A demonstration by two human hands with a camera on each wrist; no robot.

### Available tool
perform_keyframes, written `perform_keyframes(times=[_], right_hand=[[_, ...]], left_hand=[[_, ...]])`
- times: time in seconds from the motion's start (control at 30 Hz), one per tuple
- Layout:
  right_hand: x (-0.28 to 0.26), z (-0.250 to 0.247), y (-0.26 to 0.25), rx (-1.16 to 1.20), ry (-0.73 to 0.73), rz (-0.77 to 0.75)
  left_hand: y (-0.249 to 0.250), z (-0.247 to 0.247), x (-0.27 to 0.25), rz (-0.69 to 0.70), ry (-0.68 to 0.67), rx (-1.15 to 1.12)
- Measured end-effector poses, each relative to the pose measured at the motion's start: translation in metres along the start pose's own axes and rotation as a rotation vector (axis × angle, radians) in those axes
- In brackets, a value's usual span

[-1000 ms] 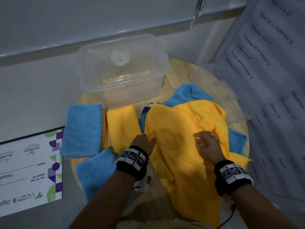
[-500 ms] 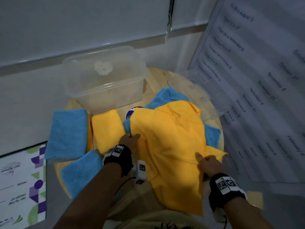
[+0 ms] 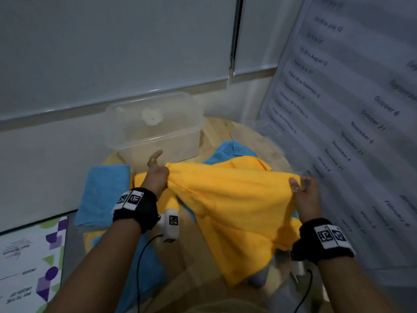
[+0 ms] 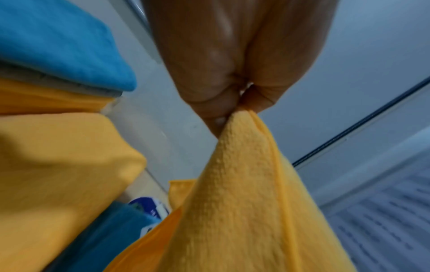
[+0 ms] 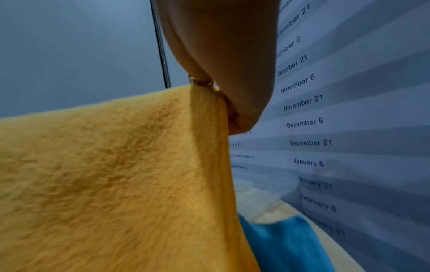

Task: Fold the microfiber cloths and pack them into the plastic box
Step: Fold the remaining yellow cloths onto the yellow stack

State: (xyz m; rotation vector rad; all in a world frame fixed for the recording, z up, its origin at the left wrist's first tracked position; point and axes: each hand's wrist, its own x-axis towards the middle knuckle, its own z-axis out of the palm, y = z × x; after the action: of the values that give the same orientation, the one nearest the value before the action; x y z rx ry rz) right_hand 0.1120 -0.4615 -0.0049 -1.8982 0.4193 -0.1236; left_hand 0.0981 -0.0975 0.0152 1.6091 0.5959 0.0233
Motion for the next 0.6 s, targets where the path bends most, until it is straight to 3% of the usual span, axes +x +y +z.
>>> perform_keyframes(times=[0.07, 0.2, 0.27, 0.43, 0.5, 0.6], right_hand=[[0.014, -0.001, -0.013, 0.104, 0.037, -0.056], [0.023, -0.002, -0.031, 0.158, -0.066, -0.093], [0.022, -0.005, -0.038, 0.202, -0.121, -0.088], [0.027, -0.013, -0.039, 0.239, -0.296, -0.06], [0.03, -0.017, -0.034, 0.25, -0.341, -0.073], [0.036, -0.02, -0.029, 0.209, -0.31, -0.095]], left_hand=[[0.017, -0.009, 0.001, 0.059, -0.049, -0.019], [0.033, -0.018, 0.001, 0.082, -0.096, -0.072], [0.034, -0.02, 0.001, 0.055, -0.08, -0.08], [0.034, -0.02, 0.001, -0.072, -0.189, -0.221], [0.029, -0.019, 0.002, -0.057, -0.184, -0.137], [0.022, -0.022, 0.008, 0.068, -0.046, 0.142]])
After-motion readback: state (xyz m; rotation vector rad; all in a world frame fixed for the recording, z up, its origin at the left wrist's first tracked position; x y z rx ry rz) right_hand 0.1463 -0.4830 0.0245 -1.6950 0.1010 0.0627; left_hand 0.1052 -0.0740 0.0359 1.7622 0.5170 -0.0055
